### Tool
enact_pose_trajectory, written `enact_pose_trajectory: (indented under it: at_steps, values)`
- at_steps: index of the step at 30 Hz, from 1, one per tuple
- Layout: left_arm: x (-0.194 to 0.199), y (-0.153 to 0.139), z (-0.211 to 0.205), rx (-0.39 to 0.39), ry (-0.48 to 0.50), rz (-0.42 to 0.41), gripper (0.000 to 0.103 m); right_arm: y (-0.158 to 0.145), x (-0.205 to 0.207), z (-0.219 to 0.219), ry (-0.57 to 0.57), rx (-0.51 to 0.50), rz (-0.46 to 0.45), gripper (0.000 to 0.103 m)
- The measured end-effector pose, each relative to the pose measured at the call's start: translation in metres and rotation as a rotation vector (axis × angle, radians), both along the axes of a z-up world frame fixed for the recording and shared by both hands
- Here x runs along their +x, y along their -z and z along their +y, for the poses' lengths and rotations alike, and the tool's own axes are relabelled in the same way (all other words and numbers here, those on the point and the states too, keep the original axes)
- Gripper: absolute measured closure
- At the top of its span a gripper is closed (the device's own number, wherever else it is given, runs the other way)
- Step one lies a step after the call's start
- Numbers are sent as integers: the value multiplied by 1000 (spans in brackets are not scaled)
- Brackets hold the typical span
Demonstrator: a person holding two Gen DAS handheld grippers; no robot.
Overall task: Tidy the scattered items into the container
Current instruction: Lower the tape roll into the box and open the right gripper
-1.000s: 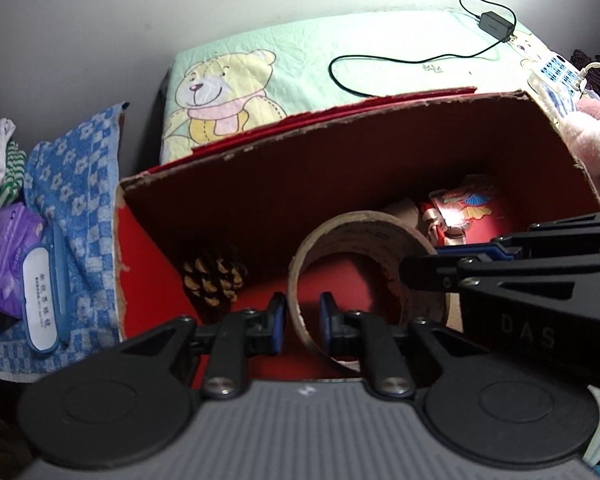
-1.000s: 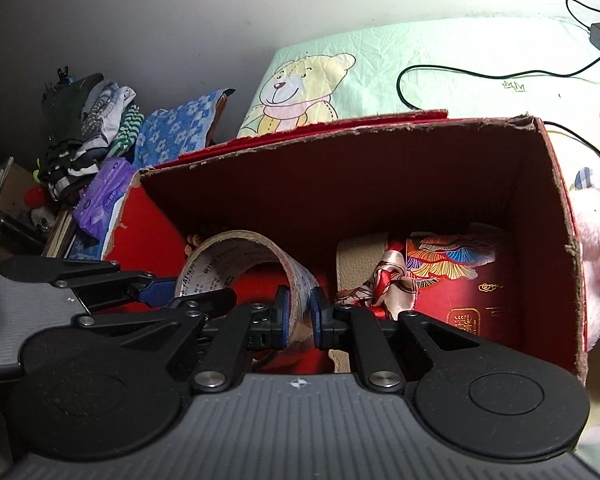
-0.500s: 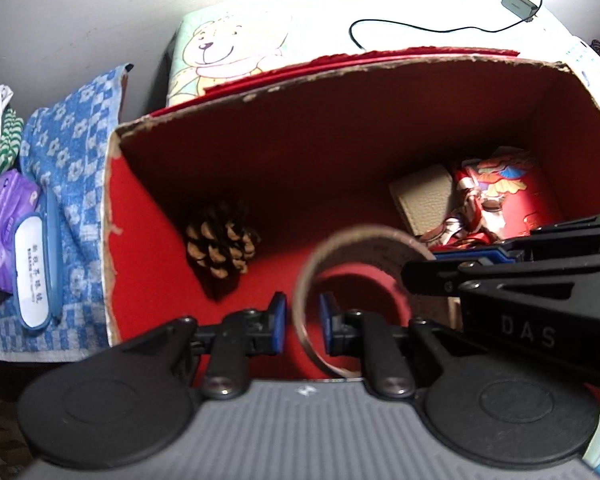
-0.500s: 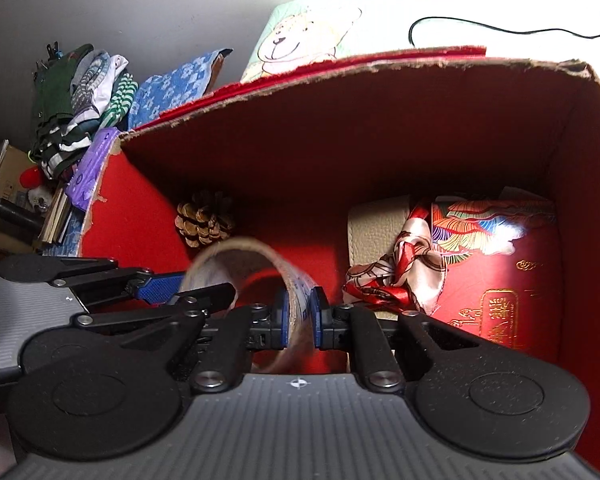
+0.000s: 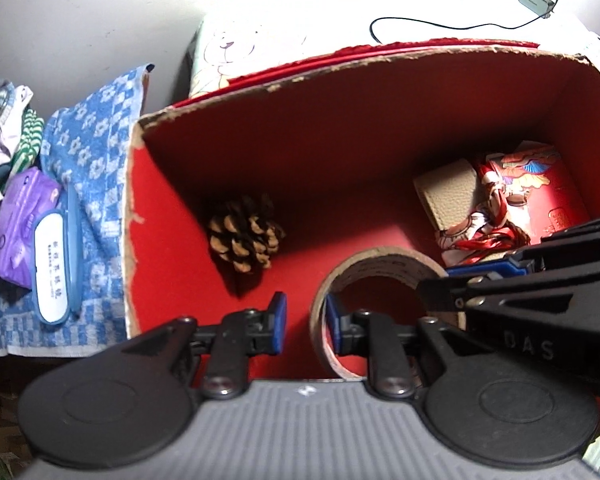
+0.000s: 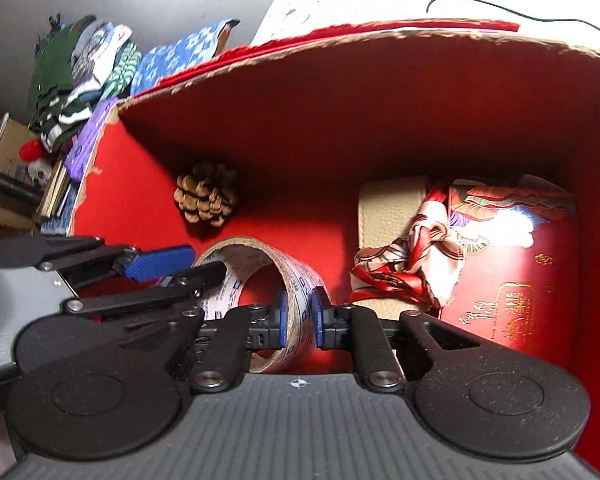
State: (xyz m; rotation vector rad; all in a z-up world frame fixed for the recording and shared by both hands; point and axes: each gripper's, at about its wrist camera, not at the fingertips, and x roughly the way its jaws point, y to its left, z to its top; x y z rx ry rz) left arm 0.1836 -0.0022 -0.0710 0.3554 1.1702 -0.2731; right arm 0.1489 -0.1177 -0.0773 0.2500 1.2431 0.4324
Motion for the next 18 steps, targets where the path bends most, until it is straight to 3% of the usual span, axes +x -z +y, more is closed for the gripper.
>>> enact_pose_trajectory:
  at_steps: [13, 18]
  values:
    - [-9, -15, 8, -21, -12, -33, 82, -4, -3, -2, -36, 53, 1, 80]
    - [-13, -26, 9, -50, -19, -62, 81, -24, -12, -26, 37, 102, -110, 81]
